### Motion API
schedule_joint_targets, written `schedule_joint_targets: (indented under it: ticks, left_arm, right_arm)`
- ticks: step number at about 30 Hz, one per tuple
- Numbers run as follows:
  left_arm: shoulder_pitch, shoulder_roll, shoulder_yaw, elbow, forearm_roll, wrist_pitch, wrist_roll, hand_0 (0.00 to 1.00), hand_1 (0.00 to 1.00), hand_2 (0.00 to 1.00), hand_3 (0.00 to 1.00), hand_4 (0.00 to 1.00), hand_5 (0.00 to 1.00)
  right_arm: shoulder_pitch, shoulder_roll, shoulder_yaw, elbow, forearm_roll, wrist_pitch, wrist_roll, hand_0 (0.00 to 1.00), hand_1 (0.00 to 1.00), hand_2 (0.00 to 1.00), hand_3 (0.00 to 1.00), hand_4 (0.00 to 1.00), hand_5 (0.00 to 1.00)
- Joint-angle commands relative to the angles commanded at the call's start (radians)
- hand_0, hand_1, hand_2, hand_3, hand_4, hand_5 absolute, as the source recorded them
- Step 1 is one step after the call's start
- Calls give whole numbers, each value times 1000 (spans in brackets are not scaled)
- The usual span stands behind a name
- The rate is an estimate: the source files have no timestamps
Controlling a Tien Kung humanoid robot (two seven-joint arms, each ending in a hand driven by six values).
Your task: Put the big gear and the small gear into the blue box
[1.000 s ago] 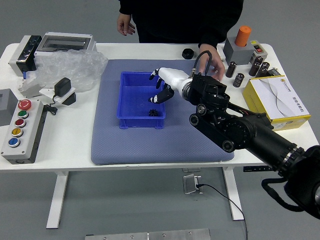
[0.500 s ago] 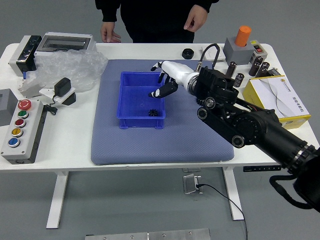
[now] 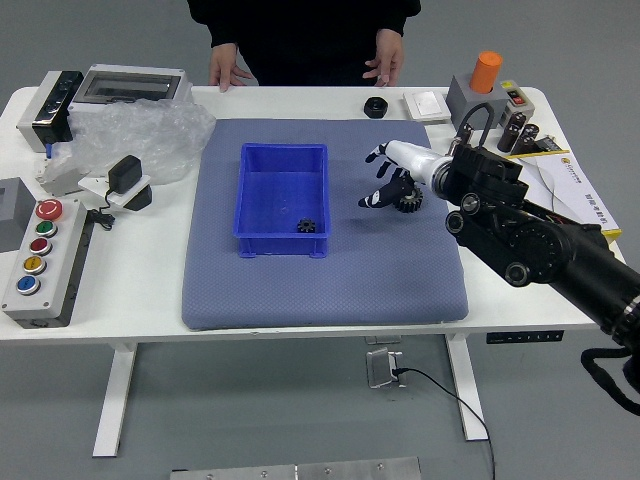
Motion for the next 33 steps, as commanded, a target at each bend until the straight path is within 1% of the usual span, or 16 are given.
schedule_joint_targets:
  ticks: [9,17,26,33]
  left_arm:
    - [-3,0,-1,0,3,-1,0,878,832,833,876,805,336]
    - [-8,3,-1,0,7,-2,0,878,832,833,876,805,336]
    - [-16,5,0,0,12,-3,1,878,832,833,876,806,336]
    - [-21,3,1,0,13,-4,2,878,832,833,876,806,336]
  right_arm:
    - [30,-6,-30,-82,7,22,30,674,611,701,806,869,313]
    - [71,4,-46,-154,4,36,41,678,619,711,817,867,316]
    - [114,36,-71,-241,0,34,56,678,622,717,813,858,311]
    - [130,62,-89,-317,9,30,78,680,624,720,808,851,307]
